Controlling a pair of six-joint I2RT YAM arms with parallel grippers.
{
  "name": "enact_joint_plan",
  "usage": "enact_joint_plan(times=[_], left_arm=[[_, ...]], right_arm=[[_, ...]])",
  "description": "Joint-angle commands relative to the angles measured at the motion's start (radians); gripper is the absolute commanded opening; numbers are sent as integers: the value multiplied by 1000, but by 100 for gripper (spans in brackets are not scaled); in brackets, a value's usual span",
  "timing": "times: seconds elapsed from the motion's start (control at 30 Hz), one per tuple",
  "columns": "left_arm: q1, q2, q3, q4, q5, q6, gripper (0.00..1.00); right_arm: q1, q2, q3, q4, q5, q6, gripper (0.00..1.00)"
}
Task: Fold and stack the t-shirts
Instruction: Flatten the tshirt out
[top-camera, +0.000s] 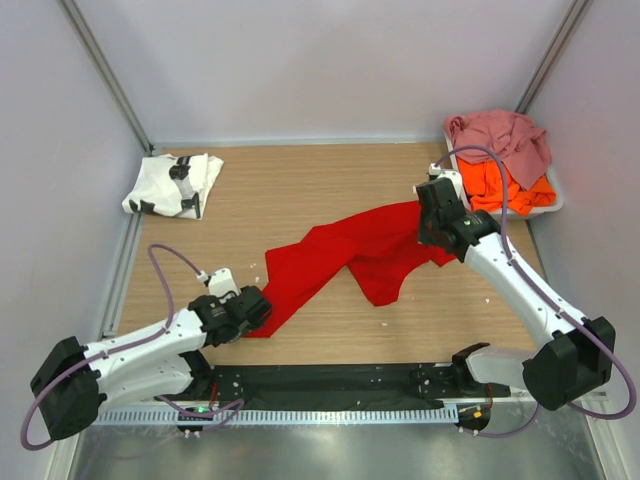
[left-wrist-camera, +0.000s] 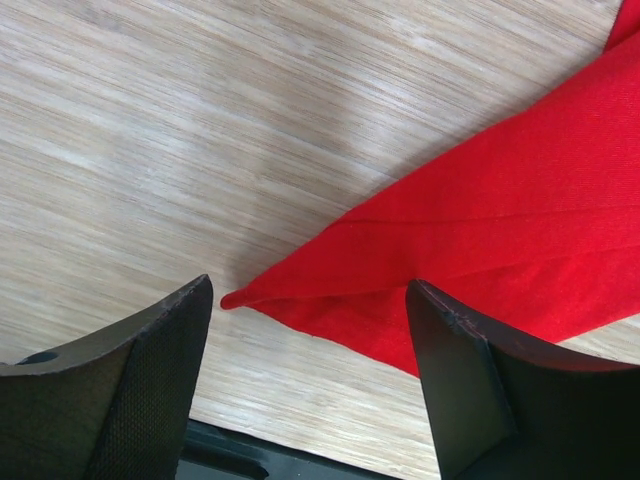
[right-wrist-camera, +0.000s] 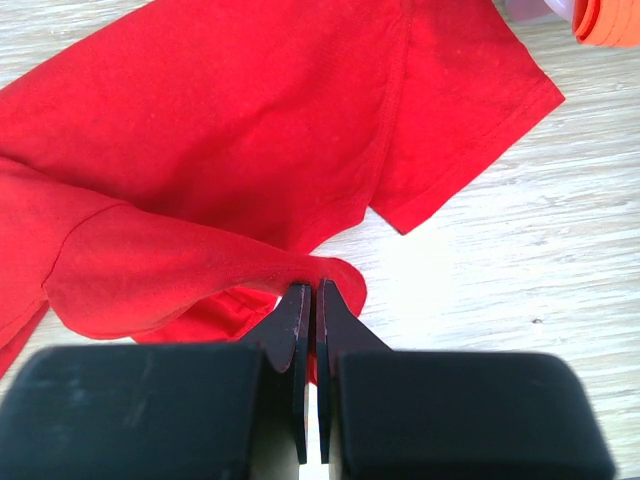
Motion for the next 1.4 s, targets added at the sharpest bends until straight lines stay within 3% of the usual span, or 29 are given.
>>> enact_joint_plan(times=[0.0,0.13,0.47,0.67,0.87,1.0,1.17,1.33,1.37], left_arm=[[-7,3,15,34,-58,-9,75],[-8,11,15,48,-50,11,58],[-10,22,16,53,-52,13,28],[-10,26,20,56,-50,22,1],[-16,-30,35,59,-49,59,0],[-22,-125,131,-5,-73,131,0],[-22,-227,384,-90,-115,354,0],[-22,-280,652,-45,-127,623,0],[-22,-280,696,-35,-113,732,0]], right_arm=[[-5,-25,-3,35,5,-19,1],[-5,-25,-9,37,7,-17,1],[-5,-37,-26,35,5,-16,1],[-5,-40,-37,41,-1,-13,1],[-12,-48,-35,51,-13,-4,1],[-15,-83,25,10,-28,6,1],[-15,-176,239,-87,-1,13,1],[-15,-276,393,-110,-125,-42,1],[-15,-287,451,-116,-139,-57,1]])
